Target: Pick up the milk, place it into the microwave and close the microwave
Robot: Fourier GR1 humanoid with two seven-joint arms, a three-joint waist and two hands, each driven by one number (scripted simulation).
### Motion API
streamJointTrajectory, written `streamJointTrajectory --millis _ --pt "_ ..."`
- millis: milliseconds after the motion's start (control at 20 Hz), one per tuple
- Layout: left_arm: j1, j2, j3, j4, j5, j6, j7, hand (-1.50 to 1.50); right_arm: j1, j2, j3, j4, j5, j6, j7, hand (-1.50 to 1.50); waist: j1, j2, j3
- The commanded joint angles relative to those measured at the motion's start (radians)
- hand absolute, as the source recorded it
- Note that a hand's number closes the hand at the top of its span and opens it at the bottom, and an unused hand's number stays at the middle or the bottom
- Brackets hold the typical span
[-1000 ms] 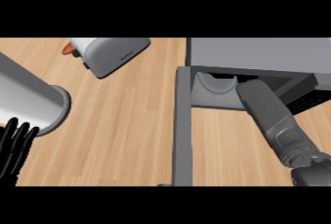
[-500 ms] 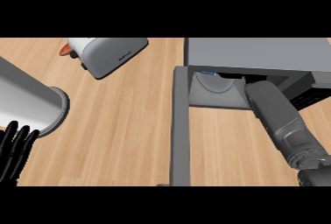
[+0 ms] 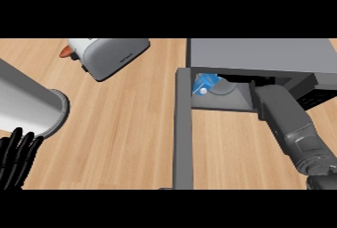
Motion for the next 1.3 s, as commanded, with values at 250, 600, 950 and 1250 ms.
streamJointTrajectory --millis 250,600,950,1250 --pt "0.040 -0.001 -0.041 -0.040 0.023 0.015 0.008 -1.50 0.134 -0.006 -0.042 -0.050 -0.062 0.144 -0.087 -1.50 -0.040 -0.020 0.001" --pt "-0.014 -0.001 -0.090 -0.030 -0.044 0.091 0.029 -1.50 0.219 0.017 -0.019 -0.129 -0.081 0.282 -0.064 -1.50 -0.069 -0.028 0.000" --pt "0.025 -0.001 -0.063 0.028 -0.029 0.056 -0.028 -1.50 0.374 0.055 0.004 -0.193 -0.095 0.347 -0.073 -1.50 -0.081 -0.032 -0.001" --pt "0.033 0.035 -0.054 -0.005 0.035 0.002 0.012 -1.50 0.537 0.168 0.002 -0.295 -0.150 0.379 -0.140 -1.50 -0.074 -0.031 -0.001"
